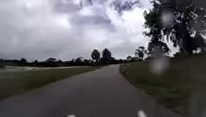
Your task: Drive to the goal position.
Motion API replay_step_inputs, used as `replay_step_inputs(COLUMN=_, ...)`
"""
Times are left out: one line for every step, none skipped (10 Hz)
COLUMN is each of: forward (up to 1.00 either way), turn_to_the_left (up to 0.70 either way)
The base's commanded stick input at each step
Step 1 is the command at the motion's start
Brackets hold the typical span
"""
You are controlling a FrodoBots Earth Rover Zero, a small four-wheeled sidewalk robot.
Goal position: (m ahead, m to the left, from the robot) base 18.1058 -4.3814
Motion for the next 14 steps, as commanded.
replay_step_inputs(forward=0.85, turn_to_the_left=0.0)
replay_step_inputs(forward=0.85, turn_to_the_left=0.0)
replay_step_inputs(forward=0.85, turn_to_the_left=0.0)
replay_step_inputs(forward=0.85, turn_to_the_left=0.0)
replay_step_inputs(forward=0.85, turn_to_the_left=0.0)
replay_step_inputs(forward=0.85, turn_to_the_left=0.0)
replay_step_inputs(forward=0.85, turn_to_the_left=0.0)
replay_step_inputs(forward=0.85, turn_to_the_left=0.0)
replay_step_inputs(forward=0.85, turn_to_the_left=0.0)
replay_step_inputs(forward=0.85, turn_to_the_left=0.0)
replay_step_inputs(forward=0.85, turn_to_the_left=0.0)
replay_step_inputs(forward=0.85, turn_to_the_left=0.0)
replay_step_inputs(forward=0.85, turn_to_the_left=0.0)
replay_step_inputs(forward=0.85, turn_to_the_left=0.0)
